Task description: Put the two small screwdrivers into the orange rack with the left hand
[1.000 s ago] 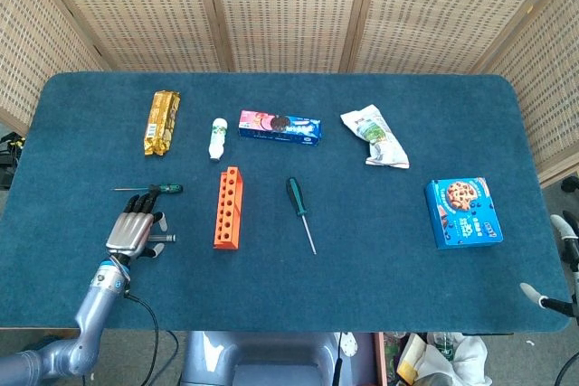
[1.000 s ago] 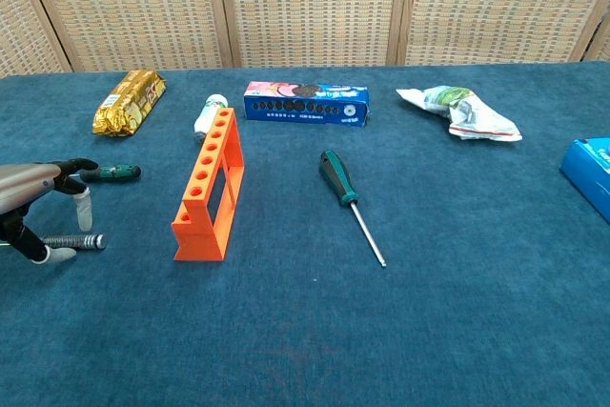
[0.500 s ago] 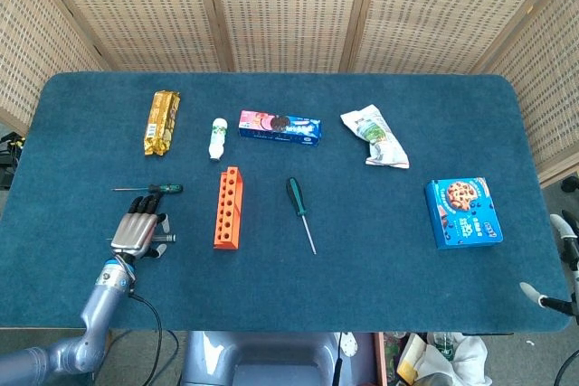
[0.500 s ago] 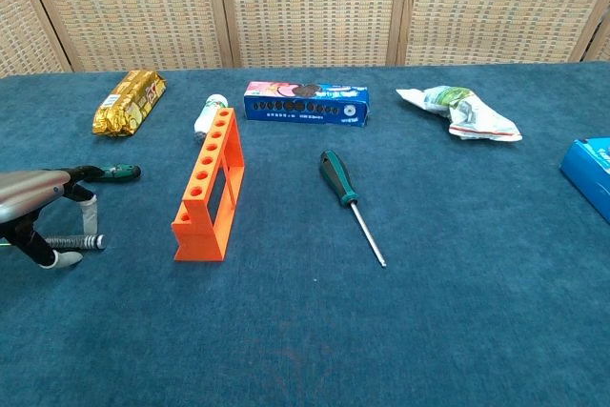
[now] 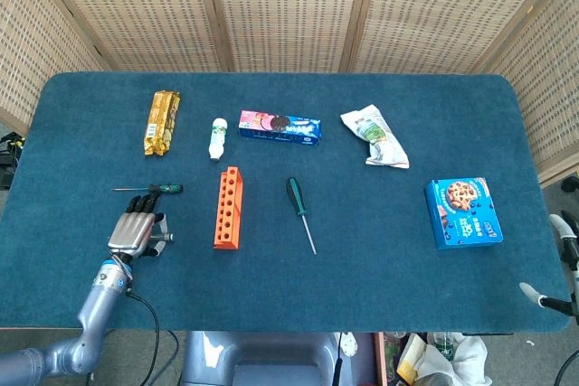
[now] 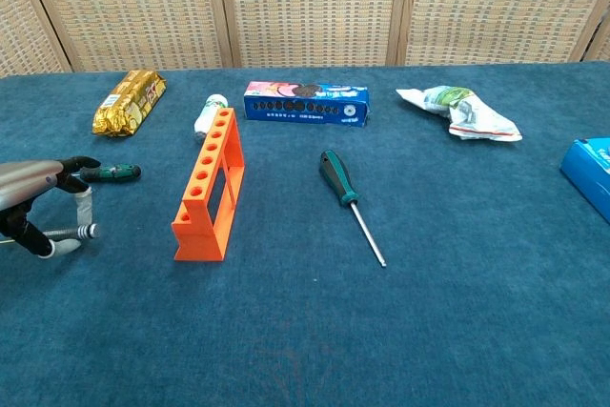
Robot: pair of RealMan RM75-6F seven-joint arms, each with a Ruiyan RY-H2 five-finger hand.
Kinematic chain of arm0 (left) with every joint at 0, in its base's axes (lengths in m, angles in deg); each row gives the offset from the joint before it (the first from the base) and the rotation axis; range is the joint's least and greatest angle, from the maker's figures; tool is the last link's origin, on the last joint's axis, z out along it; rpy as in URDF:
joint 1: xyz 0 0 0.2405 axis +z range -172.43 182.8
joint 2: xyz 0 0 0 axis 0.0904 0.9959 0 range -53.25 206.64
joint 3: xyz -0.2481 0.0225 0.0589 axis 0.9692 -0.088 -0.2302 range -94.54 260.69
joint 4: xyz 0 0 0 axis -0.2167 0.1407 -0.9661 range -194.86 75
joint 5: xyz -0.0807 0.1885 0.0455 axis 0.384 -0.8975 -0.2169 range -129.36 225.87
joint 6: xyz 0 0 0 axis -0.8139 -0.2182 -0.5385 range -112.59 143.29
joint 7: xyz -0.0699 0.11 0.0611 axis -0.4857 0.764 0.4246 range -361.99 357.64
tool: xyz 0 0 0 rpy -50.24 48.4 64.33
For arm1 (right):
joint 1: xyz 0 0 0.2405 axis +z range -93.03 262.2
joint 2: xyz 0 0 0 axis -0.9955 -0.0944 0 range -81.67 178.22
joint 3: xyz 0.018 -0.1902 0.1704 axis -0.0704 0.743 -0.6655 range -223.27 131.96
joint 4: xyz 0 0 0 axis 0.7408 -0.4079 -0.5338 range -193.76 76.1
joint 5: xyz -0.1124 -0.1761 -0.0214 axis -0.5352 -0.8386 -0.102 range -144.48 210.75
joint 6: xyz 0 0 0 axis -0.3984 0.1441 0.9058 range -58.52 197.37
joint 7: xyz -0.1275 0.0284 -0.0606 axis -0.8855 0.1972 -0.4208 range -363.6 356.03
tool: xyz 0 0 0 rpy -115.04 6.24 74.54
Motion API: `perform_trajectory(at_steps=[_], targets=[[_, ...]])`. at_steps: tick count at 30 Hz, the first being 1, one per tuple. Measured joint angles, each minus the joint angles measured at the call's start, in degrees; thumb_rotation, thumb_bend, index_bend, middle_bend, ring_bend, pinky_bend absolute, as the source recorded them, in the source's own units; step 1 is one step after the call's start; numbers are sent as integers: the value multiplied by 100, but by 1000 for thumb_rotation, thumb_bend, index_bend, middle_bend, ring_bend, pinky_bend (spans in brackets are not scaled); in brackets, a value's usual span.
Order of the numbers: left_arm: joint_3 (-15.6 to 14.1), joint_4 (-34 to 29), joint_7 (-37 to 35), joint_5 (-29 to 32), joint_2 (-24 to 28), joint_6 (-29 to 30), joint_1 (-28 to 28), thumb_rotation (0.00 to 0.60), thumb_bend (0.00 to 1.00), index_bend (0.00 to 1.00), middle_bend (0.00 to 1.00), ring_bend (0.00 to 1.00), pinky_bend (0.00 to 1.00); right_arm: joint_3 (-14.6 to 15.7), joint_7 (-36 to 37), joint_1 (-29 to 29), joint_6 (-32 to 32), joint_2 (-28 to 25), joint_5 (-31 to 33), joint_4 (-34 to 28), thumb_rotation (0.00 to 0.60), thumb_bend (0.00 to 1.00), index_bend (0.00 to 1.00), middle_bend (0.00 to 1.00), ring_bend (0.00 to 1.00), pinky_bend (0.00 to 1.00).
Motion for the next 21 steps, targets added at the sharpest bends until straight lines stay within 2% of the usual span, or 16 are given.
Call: perform_trajectory(at_steps=[14, 17, 21], targets=[[270, -1570, -950, -779, 1090, 636, 229, 600, 475, 609, 0, 0, 0, 32, -123, -9, -32, 26, -58, -59, 600, 0, 0, 0, 0, 0], [345, -1771, -1432, -1006, 1256, 688, 260, 600, 478, 611, 0, 0, 0, 38, -134, -17, -50, 29, -71, -74, 600, 0, 0, 0, 0, 0], [458, -1957, -2512, -1368, 1417, 708, 284, 600, 478, 615, 0, 0, 0, 42, -157, -16, -49, 34, -75, -85, 600, 0, 0, 0, 0, 0]])
